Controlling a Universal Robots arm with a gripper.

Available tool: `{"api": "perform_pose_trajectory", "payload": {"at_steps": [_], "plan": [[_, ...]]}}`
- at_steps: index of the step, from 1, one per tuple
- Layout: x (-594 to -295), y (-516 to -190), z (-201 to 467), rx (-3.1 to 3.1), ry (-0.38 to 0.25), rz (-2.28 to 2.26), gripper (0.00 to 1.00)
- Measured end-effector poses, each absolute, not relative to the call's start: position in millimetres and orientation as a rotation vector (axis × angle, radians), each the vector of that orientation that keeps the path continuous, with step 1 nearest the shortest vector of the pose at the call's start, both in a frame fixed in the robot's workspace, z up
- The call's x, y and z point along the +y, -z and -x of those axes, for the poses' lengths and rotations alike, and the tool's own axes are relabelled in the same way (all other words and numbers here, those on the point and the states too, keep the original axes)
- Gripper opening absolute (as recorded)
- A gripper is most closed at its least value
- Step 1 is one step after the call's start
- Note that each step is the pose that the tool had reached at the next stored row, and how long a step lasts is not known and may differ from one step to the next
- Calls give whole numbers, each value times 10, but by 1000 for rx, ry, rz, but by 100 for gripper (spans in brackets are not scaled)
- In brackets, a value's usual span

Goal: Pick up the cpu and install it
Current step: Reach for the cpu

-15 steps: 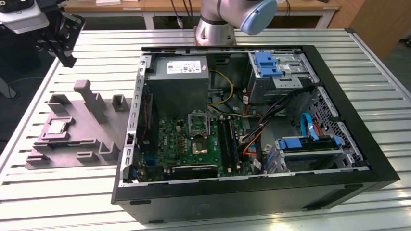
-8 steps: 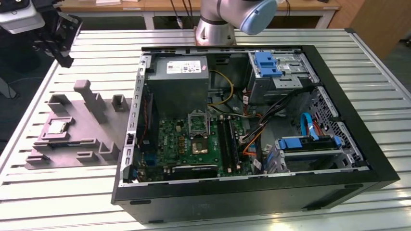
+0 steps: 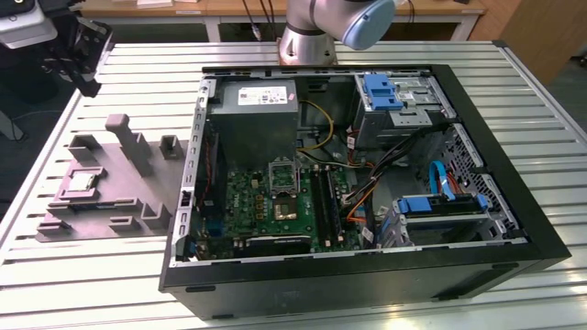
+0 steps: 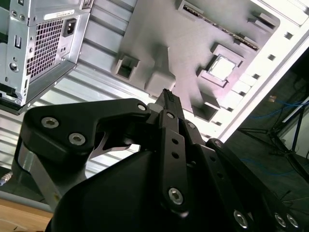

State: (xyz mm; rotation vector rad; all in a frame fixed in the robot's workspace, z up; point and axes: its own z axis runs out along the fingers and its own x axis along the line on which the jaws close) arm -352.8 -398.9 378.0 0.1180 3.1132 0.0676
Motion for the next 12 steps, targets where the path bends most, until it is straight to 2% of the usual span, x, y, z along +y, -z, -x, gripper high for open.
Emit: {"api": "perform_pose_trajectory", "payload": {"at_steps": [12], "plan": [[-3989, -3777, 3628, 3113, -68, -118, 11]]}}
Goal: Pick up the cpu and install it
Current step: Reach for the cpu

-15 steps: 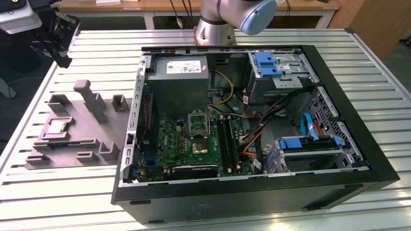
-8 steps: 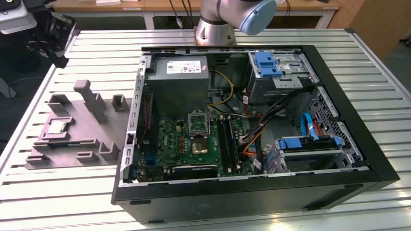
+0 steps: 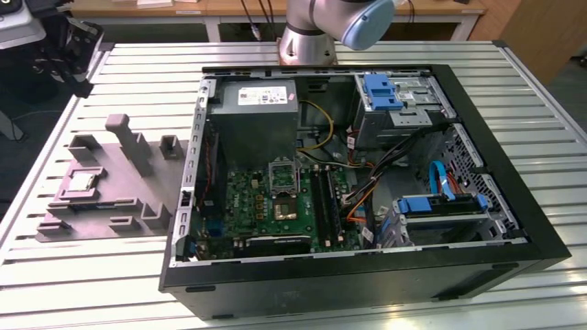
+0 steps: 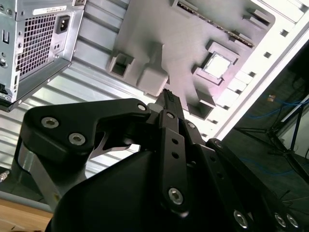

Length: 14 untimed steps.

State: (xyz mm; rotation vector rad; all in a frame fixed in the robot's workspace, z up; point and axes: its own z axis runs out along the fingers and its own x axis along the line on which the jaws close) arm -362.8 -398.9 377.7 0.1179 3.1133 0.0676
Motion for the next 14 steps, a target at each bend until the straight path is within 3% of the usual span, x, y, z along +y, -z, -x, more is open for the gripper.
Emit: {"api": "perform_pose_trajectory", "payload": {"at_steps": [14], "plan": [[-3989, -3772, 3757, 3113, -68, -118, 11]]}}
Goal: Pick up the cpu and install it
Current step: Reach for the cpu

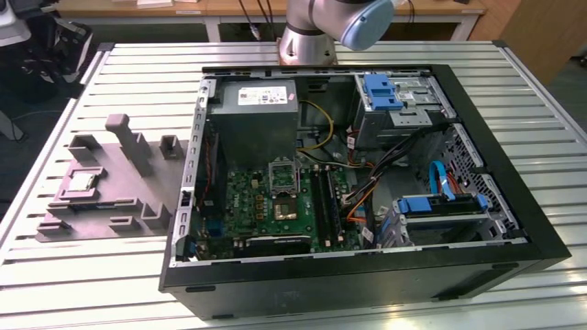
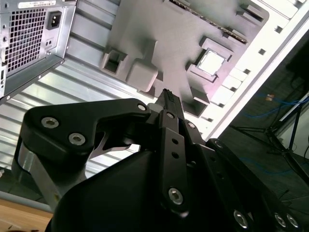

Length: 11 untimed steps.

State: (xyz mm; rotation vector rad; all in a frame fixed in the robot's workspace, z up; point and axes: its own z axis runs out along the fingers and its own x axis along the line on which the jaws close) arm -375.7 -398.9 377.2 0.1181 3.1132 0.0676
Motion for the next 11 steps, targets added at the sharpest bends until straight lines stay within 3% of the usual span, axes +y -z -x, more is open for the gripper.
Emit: {"api": "perform_pose_trajectory", "payload": {"at_steps": [11], "plan": [[-3989, -3767, 3858, 3113, -68, -118, 11]]}}
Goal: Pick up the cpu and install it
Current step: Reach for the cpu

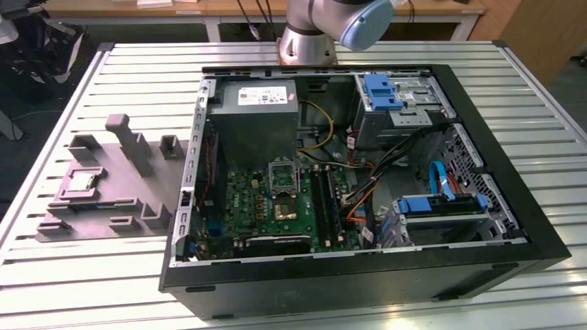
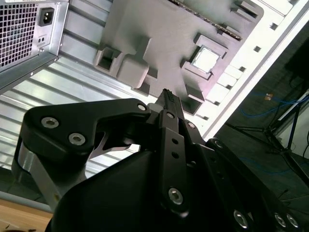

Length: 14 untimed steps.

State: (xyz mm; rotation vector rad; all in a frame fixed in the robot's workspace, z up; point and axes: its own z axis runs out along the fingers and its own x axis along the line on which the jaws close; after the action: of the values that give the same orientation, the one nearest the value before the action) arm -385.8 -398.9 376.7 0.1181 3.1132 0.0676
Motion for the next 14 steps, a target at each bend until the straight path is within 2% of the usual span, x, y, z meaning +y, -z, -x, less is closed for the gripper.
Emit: {"api": "perform_pose_trajectory", "payload": {"at_steps": [14], "plan": [[-3989, -3762, 4032, 3113, -68, -118, 11]]}}
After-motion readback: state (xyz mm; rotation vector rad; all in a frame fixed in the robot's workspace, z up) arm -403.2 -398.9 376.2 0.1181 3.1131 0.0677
